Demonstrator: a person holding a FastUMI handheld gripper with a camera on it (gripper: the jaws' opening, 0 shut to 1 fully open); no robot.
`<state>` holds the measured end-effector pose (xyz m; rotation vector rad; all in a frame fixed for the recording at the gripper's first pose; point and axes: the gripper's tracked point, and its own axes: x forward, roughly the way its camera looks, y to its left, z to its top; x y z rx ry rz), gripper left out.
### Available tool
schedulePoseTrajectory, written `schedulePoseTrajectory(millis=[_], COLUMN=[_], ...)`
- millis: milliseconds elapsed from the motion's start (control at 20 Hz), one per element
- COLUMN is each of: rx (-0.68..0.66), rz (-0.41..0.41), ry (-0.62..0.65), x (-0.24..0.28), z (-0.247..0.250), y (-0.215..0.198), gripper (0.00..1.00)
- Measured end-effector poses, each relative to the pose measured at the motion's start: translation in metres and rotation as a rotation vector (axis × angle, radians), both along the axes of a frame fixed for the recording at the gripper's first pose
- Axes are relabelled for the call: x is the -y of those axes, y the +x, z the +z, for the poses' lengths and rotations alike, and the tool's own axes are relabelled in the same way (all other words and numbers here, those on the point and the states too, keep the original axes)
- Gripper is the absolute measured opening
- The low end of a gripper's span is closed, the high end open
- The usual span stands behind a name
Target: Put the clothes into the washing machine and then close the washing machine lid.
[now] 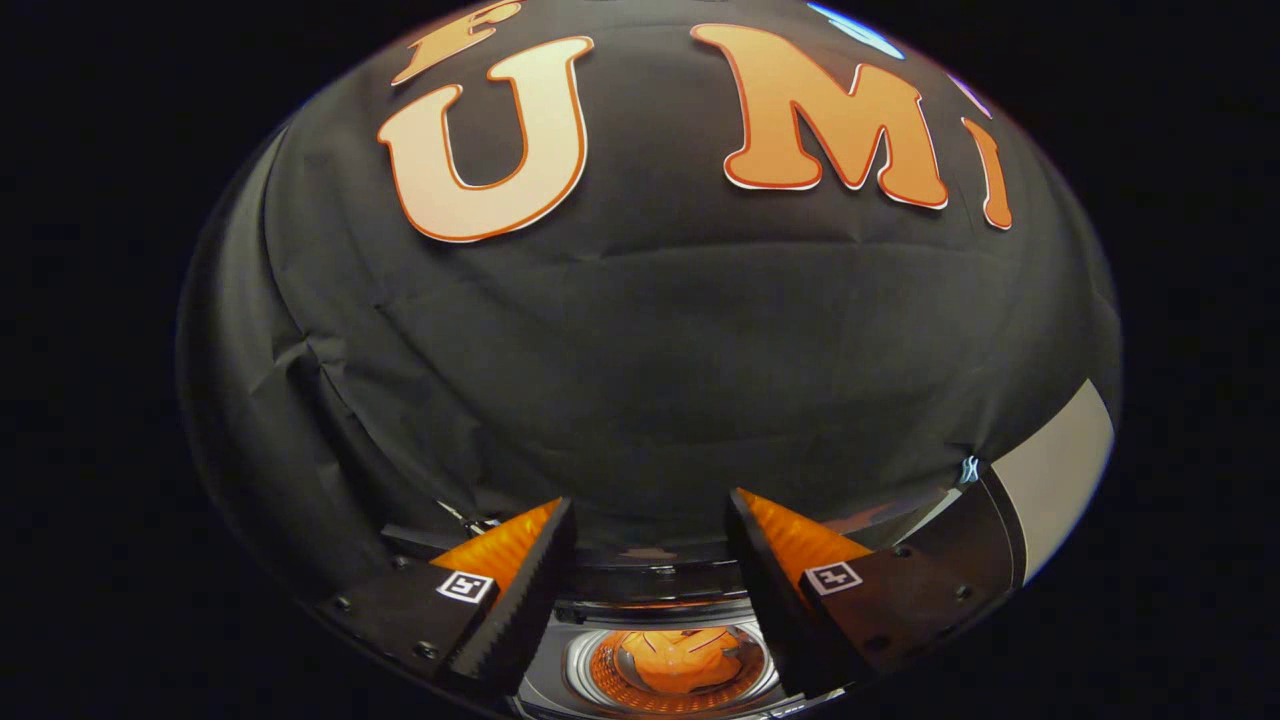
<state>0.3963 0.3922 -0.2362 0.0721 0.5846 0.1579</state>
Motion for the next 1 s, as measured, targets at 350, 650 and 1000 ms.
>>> schedulePoseTrajectory(millis=[350,650,1000], rx=[0.040,0.059,0.077], rz=[0.017,0.015,0.018], ry=[-0.024,-0.029,-0.039], x=[0.002,0.005,0.008], z=[-0.002,-0.002,-0.006], y=[-0.018,-0.040,-0.070], gripper=[0.97,0.97,0.97])
